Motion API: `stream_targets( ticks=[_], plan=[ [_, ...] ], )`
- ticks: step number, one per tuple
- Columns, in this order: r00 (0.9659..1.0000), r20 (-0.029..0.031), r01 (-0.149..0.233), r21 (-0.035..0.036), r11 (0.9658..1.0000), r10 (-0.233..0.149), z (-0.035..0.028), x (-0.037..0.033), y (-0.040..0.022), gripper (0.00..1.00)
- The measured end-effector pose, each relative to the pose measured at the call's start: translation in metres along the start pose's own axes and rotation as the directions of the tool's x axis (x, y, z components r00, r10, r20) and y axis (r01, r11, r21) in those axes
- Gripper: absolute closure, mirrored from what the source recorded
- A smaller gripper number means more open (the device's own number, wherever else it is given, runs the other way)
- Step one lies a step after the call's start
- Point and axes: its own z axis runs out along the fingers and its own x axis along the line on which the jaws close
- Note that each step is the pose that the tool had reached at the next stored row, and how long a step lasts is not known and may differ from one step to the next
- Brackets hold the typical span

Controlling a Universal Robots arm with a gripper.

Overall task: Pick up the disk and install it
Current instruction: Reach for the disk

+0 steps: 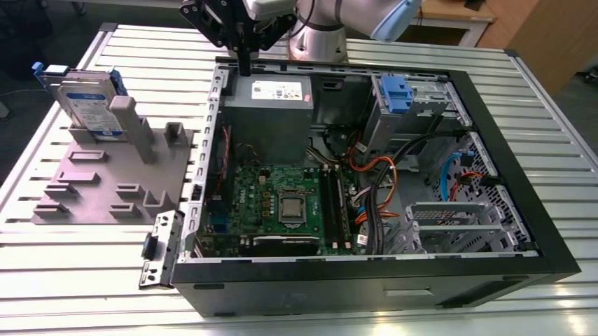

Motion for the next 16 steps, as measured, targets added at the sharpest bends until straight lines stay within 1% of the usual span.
stream_targets(
  ticks=[3, 9, 16],
  plan=[
    [1.0000, 0.0000, 0.000, 0.0000, 1.0000, 0.000, 0.0000, 0.0011, -0.0001, 0.89],
    [1.0000, 0.0000, 0.000, 0.0001, 1.0000, 0.000, -0.0001, 0.0079, -0.0006, 0.89],
    [1.0000, 0.0000, 0.000, 0.0000, 1.0000, 0.000, 0.0004, 0.0132, -0.0010, 0.89]
  ],
)
